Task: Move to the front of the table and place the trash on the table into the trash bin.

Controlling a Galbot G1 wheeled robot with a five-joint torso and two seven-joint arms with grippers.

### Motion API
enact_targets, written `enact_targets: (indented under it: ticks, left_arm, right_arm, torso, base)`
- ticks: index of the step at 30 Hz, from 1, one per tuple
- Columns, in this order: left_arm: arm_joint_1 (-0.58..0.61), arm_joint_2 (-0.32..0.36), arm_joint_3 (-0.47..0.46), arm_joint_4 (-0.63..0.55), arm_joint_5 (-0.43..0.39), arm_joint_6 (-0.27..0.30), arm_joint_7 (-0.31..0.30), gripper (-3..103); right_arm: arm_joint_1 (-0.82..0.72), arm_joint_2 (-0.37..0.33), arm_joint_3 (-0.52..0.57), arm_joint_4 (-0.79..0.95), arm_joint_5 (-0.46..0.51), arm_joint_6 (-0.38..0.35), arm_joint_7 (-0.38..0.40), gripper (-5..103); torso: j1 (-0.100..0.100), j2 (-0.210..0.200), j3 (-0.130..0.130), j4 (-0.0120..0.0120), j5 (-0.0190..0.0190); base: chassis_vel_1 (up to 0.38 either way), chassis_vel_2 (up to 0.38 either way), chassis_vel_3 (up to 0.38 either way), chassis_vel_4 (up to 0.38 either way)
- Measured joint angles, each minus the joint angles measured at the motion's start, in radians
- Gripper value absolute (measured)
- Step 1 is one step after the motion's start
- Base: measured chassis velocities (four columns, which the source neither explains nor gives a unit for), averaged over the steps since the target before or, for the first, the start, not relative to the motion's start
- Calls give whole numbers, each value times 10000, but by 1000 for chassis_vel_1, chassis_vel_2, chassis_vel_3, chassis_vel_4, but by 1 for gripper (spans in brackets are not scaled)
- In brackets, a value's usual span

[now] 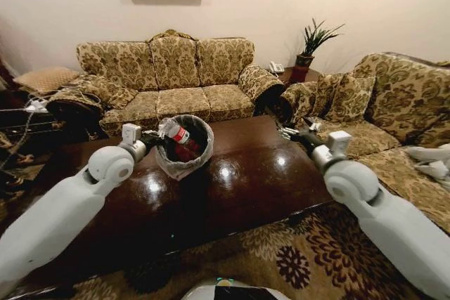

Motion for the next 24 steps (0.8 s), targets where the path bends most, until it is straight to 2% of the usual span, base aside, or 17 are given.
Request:
enact_targets:
  ticks: [8, 24]
  left_arm:
    - [2, 116, -18, -204, -278, -174, -205, 1]
    - [63, 117, -17, -277, -293, -221, -223, 1]
  right_arm:
    - [-259, 65, 364, 234, -34, -154, 35, 100]
    - [-610, 163, 38, 791, -794, -371, -258, 100]
  torso:
    - [-108, -256, -144, 3, 0]
    - [-108, -253, -142, 0, 3]
  base:
    - [0, 0, 0, 0]
    - [16, 9, -19, -14]
